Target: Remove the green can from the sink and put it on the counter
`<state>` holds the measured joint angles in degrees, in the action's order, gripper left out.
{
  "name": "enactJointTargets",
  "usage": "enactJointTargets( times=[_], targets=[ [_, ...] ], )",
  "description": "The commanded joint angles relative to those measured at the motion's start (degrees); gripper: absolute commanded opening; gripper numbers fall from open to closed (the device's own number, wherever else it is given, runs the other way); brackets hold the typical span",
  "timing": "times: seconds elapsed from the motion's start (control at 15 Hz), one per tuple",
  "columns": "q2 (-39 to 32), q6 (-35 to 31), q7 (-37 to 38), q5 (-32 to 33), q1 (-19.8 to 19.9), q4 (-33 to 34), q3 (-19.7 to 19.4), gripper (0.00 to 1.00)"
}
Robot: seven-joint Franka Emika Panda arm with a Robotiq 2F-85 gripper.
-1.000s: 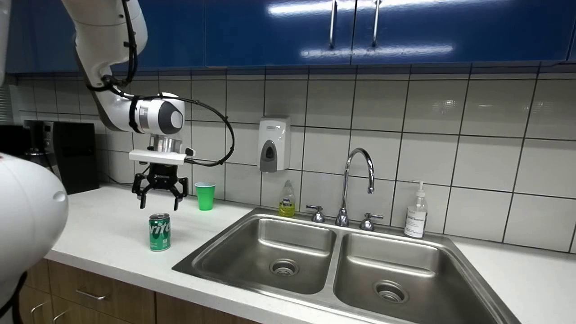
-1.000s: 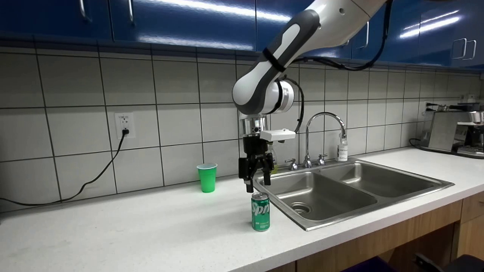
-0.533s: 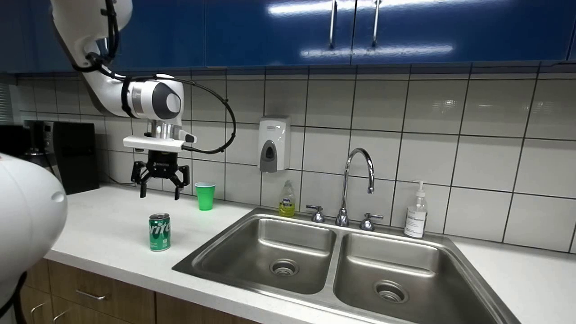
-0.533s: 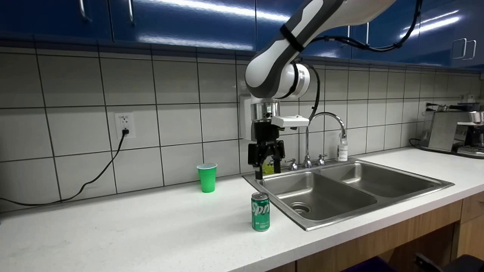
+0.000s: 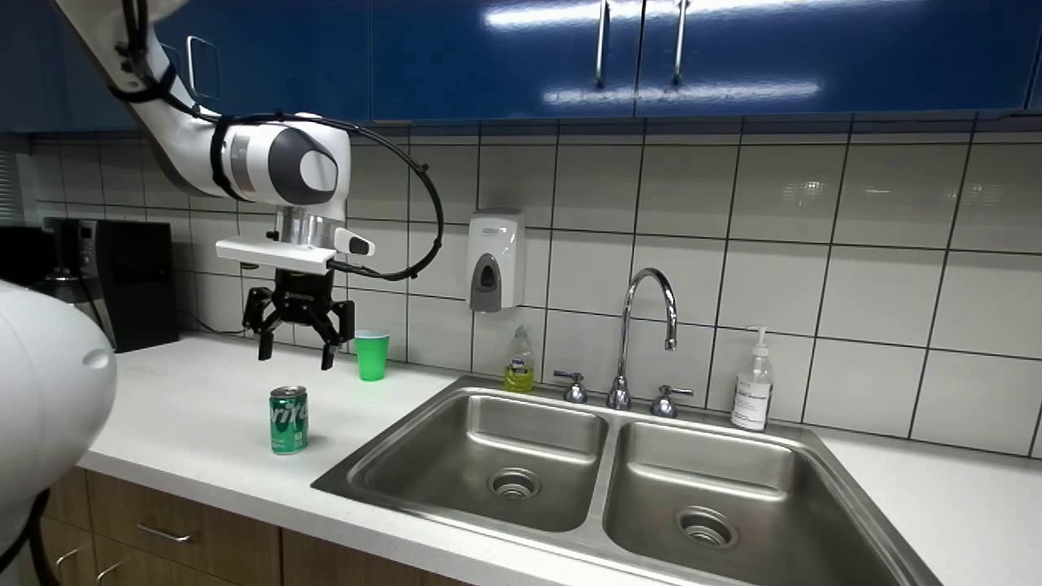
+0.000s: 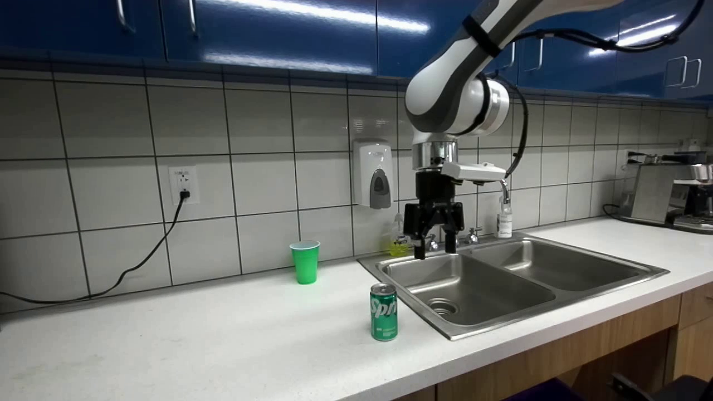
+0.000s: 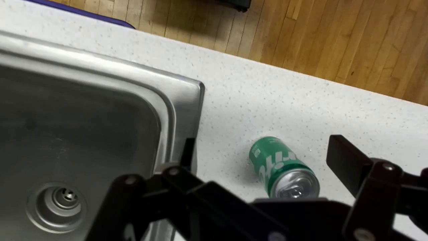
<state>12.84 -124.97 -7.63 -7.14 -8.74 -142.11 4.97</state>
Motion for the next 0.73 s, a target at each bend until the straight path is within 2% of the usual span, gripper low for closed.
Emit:
enactJointTargets(
  times=[0.0,0.07,0.13,0.27,0.67],
  targets=[
    [9.92,0.78,2.59,-0.65,2.36,-8.64,-1.99,1.00],
    [12.32,1.51,2.64,-0.64,3.03,-10.65,-2.97,1.00],
    [5.60,0.15,1.13,-0.10,1.70,-5.71,-2.02,1.00],
    [7.10,0.10,1.03,-0.07,1.99,-7.04,-2.60,1.00],
    [5.83,-0.04,1.02,-0.08,1.63,-6.49,-2.20,1.00]
  ],
)
